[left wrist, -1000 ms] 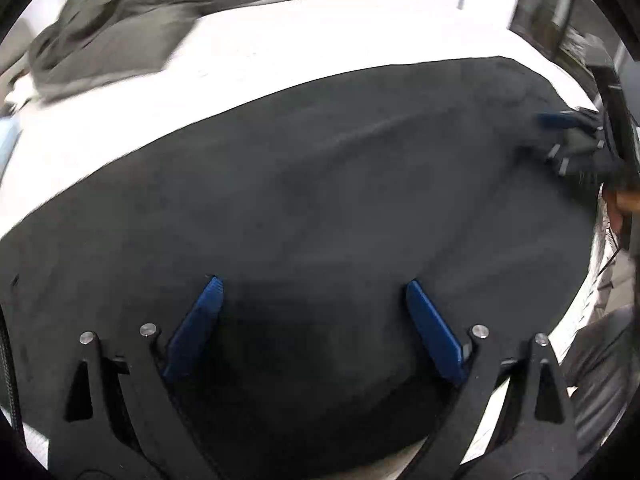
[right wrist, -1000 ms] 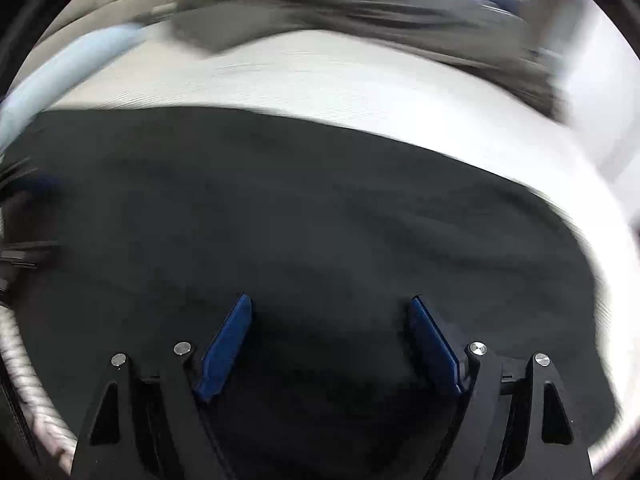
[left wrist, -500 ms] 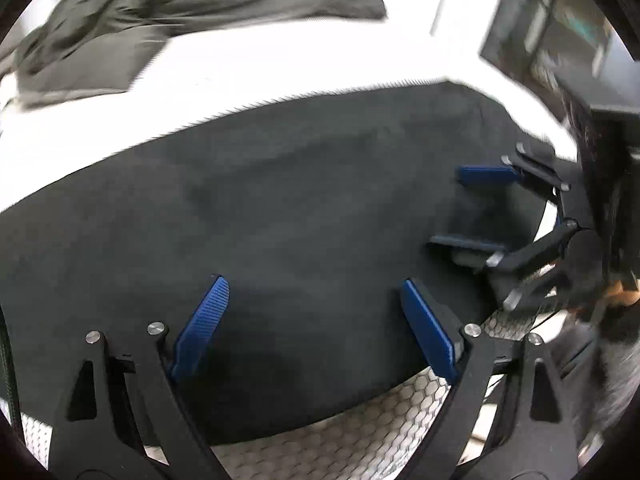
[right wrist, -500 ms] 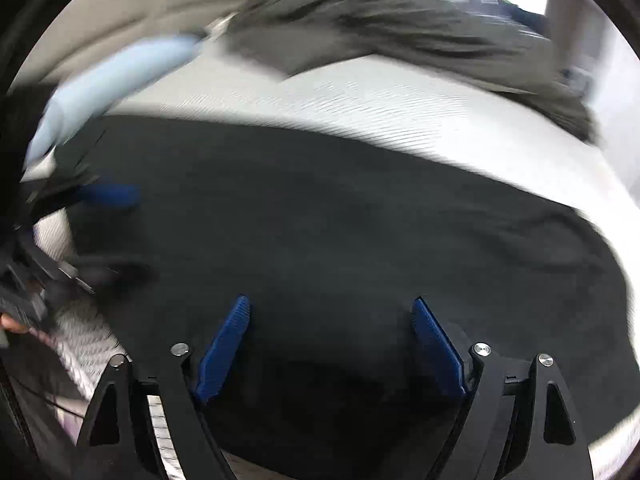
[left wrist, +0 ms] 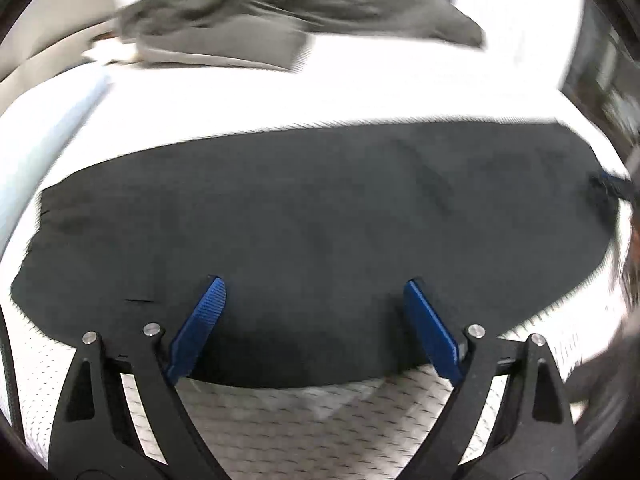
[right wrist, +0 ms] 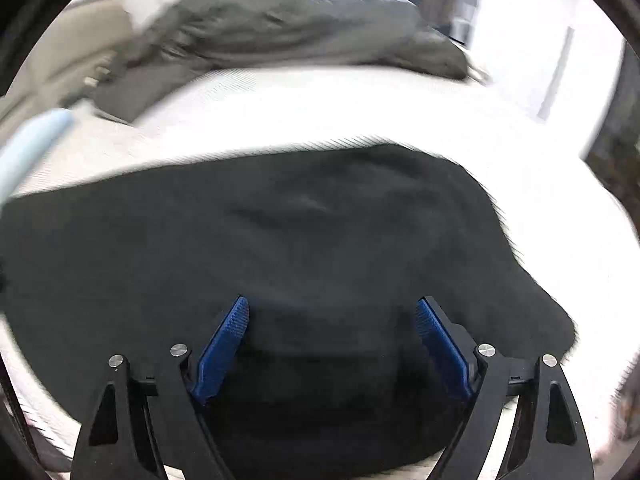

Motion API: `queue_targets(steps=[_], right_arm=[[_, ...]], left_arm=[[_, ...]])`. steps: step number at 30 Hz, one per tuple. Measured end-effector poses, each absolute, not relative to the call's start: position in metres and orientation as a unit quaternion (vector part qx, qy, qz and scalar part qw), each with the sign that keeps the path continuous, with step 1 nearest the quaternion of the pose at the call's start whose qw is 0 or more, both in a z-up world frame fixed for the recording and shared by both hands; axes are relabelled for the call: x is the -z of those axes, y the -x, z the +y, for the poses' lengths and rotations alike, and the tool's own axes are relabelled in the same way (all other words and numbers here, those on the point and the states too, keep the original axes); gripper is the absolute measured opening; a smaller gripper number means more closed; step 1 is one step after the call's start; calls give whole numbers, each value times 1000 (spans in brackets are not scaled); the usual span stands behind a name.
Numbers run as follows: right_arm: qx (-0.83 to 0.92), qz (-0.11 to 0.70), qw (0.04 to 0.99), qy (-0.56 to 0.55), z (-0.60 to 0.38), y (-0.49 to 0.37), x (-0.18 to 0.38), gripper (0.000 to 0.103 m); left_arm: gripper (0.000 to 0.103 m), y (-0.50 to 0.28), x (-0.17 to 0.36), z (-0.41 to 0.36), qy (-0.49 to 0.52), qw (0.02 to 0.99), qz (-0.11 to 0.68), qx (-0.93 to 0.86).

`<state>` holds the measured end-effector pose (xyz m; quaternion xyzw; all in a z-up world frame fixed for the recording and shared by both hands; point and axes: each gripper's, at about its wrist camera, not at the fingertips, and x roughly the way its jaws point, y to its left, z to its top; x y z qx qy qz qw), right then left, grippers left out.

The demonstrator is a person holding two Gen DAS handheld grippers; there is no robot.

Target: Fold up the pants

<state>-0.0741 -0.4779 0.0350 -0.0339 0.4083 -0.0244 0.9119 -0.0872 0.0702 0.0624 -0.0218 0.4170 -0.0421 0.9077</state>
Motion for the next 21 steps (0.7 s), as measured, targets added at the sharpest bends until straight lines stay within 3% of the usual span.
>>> queue_targets(steps=[4,9,11,16,21], right_arm=[[-83,413,904,66,-398,49,-28,88],[-96,455,871,159,-351,45,-1,87],[-85,461,871,150,-358,45,2,88],[-71,466,872,135,-346,36,0,88],[-70,465,870,146,-350,39,-1,88]], left_arm=[[67,75,-48,95,34,896,442,18],[59,84,-46,119,7,900,436,14],[41,84,-50,144,48,896,442,20],[39,88,-72,165,40,915,401,-18],[38,64,-40,217,41,885,447,-123]])
